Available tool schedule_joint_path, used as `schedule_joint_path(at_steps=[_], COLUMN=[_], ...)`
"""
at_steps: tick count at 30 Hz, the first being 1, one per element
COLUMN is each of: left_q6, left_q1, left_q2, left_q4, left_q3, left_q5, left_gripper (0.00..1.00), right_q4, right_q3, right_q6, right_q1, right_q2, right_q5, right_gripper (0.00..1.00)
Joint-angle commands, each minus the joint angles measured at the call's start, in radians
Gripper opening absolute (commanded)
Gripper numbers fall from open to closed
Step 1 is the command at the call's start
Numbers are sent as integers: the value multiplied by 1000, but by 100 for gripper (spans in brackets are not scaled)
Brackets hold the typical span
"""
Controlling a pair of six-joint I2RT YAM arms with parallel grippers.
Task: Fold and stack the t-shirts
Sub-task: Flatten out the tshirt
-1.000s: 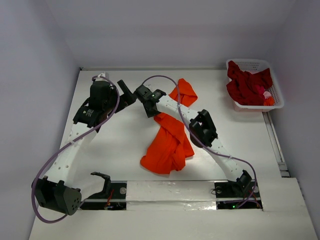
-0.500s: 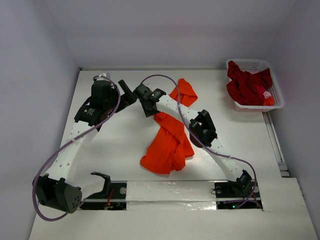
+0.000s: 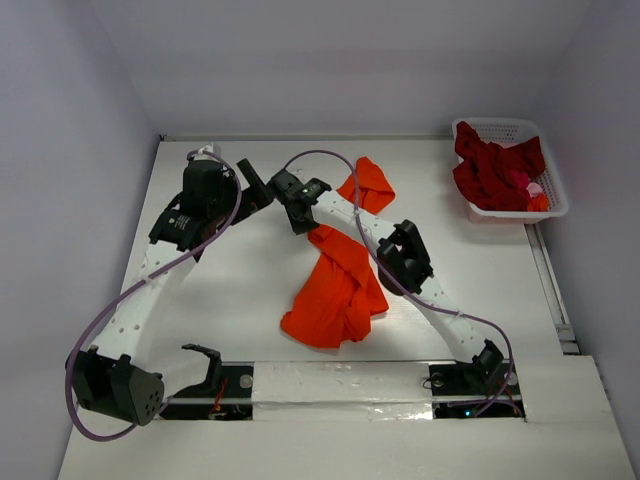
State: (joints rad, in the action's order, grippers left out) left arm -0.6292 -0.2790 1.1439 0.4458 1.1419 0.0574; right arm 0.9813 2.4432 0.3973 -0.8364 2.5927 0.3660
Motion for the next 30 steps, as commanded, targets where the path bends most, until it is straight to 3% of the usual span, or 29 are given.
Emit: schedule_joint_path(at_steps=[1,5,8,18,30], left_q6=[5,6,6,-3,-20], left_q1=[6,6,6,6,6], left_q2=[-6,-3,-3,-12,-42], left_q4=[-22,-18,-18,-18,-51], left_q3=[53,56,56,42,-36], left_q5=[12,10,10,4,1], left_gripper=[99,99,99,99,99], right_q4=[10,2,0,20,105], right_q3=[-3,-15,-16,2,191], right_q6=[26,28,32,23,-29], right_q1=[2,2,2,13,108], right_q2=[0,-5,-5,-86,-423], right_q5=[21,22,24,25,-136], right_gripper=[24,18,0,0,0])
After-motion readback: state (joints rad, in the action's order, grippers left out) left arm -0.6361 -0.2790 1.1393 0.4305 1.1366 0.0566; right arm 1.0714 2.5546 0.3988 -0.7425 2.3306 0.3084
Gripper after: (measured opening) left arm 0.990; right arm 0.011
